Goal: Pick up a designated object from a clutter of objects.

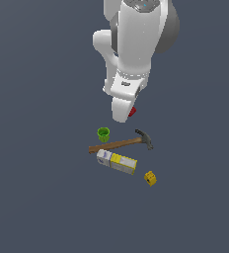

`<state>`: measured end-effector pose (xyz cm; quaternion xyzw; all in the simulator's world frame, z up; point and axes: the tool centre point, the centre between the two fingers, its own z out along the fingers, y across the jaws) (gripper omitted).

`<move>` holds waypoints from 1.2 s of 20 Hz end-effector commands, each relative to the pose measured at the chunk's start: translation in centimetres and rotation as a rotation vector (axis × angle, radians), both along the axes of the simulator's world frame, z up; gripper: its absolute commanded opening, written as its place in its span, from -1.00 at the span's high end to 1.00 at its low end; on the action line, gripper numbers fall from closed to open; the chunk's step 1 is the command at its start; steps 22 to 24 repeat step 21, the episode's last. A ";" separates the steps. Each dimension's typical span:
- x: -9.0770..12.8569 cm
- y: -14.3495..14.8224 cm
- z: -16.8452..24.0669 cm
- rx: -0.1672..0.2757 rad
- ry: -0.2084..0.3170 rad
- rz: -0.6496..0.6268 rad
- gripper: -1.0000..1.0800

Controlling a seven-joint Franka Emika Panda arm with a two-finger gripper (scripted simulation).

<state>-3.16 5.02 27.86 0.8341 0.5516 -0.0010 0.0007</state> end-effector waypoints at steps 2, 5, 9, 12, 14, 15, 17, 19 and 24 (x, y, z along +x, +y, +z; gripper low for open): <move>0.6 3.1 2.8 0.000 0.000 -0.001 1.00; 1.1 5.3 4.8 0.001 0.000 -0.002 1.00; 1.6 7.4 6.8 0.002 0.000 -0.003 1.00; 2.0 8.5 7.8 0.002 -0.001 -0.003 1.00; 2.1 9.0 8.3 0.002 -0.001 -0.004 1.00; 2.2 9.2 8.5 0.002 -0.001 -0.004 1.00; 2.3 9.5 8.7 0.002 -0.001 -0.004 1.00; 2.4 9.7 8.8 0.002 -0.001 -0.004 1.00; 2.4 9.7 8.9 0.002 -0.001 -0.004 1.00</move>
